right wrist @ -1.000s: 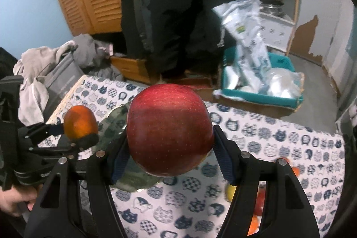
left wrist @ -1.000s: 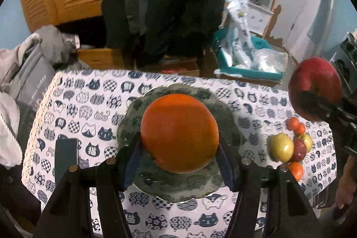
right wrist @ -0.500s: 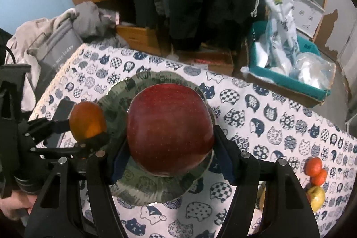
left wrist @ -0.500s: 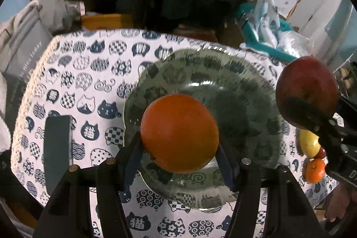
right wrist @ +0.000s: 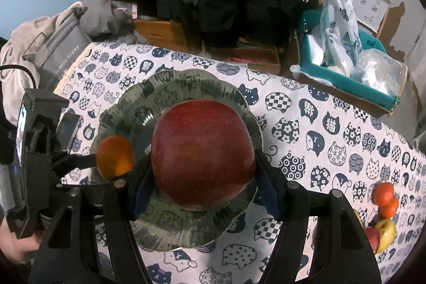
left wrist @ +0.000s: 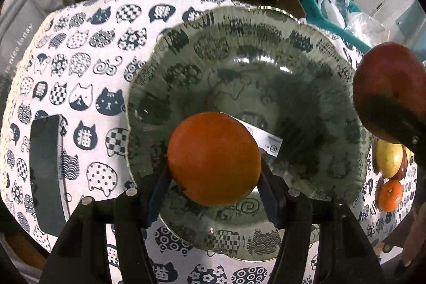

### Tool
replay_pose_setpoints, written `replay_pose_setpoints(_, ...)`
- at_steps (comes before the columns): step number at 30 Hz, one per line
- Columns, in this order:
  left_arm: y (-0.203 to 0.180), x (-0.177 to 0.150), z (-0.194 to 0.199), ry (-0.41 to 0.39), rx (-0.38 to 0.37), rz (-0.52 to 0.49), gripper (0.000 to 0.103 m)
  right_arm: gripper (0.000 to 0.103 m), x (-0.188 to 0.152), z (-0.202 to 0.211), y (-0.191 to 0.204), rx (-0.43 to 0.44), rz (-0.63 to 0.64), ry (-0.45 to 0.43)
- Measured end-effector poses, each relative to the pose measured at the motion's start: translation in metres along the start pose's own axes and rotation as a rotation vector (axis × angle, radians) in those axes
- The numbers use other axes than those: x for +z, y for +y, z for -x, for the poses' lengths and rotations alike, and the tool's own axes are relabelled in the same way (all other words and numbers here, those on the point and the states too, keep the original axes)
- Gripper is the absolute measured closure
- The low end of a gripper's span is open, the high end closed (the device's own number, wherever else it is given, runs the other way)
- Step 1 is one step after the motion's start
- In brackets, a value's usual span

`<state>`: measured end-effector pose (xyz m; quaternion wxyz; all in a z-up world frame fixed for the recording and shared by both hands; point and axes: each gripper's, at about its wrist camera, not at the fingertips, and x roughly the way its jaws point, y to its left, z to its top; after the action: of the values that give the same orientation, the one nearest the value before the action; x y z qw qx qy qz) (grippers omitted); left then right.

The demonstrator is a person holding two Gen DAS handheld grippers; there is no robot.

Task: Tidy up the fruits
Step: 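Carry the orange and red apple over the green bowl and release both, then lift both tools away from the bowl and move back toward the fruit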

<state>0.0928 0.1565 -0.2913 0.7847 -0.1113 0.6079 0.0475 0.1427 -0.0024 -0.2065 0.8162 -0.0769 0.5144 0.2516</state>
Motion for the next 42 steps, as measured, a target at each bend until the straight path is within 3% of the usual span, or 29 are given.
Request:
replay_pose_setpoints(4, -0.003, -0.002, -0.012, 0.044, 0.002, -0.001, 0.039, 0.034, -0.001, 0.000, -0.005, -0.001, -0.012, 0.003)
replay_pose_setpoints(7, -0.007, -0.004, -0.013, 0.035, 0.007, -0.020, 0.032, 0.034, -0.002, 0.002, -0.008, -0.002, -0.017, 0.001)
replay_pose_setpoints(9, -0.012, -0.003, -0.004, -0.002, 0.010, -0.032, 0.015, 0.034, -0.002, 0.003, -0.009, -0.002, -0.021, 0.000)
replay_pose_setpoints(10, -0.012, -0.003, 0.000, -0.020, 0.009, -0.034, 0.013, 0.034, -0.003, 0.003, -0.009, -0.003, -0.022, -0.001)
replay_pose_setpoints(17, -0.003, -0.003, 0.024, -0.064, -0.006, 0.005, 0.012, 0.034, -0.003, 0.000, -0.013, -0.001, -0.030, 0.009)
replay_pose_setpoints(30, 0.038, -0.014, 0.068, -0.152, 0.018, 0.112, 0.012, 0.034, -0.013, -0.039, 0.013, -0.011, 0.023, 0.116)
replay_pose_setpoints(42, 0.057, -0.024, 0.077, -0.160, 0.021, 0.148, 0.012, 0.033, -0.024, -0.058, 0.035, -0.021, 0.073, 0.203)
